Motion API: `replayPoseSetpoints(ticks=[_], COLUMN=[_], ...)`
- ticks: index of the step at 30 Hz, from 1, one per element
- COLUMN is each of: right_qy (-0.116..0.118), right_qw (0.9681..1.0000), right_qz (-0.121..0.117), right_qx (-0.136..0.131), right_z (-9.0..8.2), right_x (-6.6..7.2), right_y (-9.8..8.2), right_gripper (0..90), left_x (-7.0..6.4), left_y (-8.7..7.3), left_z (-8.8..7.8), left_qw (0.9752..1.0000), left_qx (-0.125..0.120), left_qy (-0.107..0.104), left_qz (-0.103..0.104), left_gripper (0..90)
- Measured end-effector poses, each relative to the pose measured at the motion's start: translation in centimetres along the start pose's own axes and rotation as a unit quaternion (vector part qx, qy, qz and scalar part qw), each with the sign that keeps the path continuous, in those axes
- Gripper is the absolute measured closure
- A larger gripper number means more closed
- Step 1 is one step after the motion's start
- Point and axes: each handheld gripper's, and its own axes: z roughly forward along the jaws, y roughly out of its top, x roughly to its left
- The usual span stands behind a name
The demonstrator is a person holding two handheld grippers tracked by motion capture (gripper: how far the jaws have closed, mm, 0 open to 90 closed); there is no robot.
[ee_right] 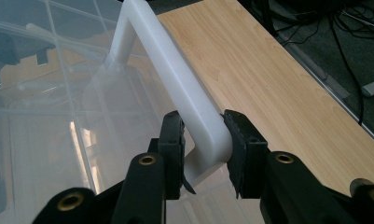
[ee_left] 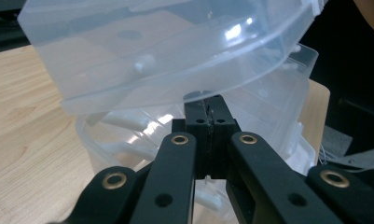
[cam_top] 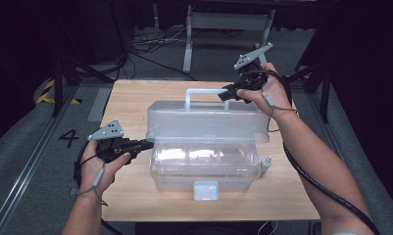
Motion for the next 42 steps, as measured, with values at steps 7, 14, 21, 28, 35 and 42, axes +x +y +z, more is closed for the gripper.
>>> replayPoseSetpoints(ticks=[7,14,21,28,35,42], right_qy=[-0.003,-0.012,-0.034,-0.042,-0.045,-0.061], right_qw=[1.0000,0.9999,0.9980,0.9940,0.9927,0.9901], right_qz=[-0.001,-0.003,-0.016,-0.018,-0.012,0.001], right_qx=[-0.002,-0.010,-0.051,-0.099,-0.111,-0.126], right_z=[0.0,-0.4,-2.0,-5.3,-7.1,-9.1], right_x=[0.2,0.4,1.1,2.4,2.9,2.9], right_y=[-0.1,0.0,0.2,-0.8,-2.1,-4.6], right_gripper=[69.6,65.2,60.6,62.7,64.0,70.4], left_x=[-0.1,-0.1,-0.1,-0.1,-0.1,-0.1], left_y=[0.0,0.1,0.1,0.3,0.5,0.6], left_z=[0.0,0.1,0.2,0.3,0.4,0.4], left_qw=[1.0000,1.0000,1.0000,1.0000,0.9999,0.9999], left_qx=[0.000,-0.002,0.001,0.007,0.010,0.013], left_qy=[0.005,0.005,0.005,0.005,0.008,0.008], left_qz=[-0.004,-0.002,-0.001,0.001,0.005,0.007], left_gripper=[90.0,90.0,90.0,90.0,90.0,90.0])
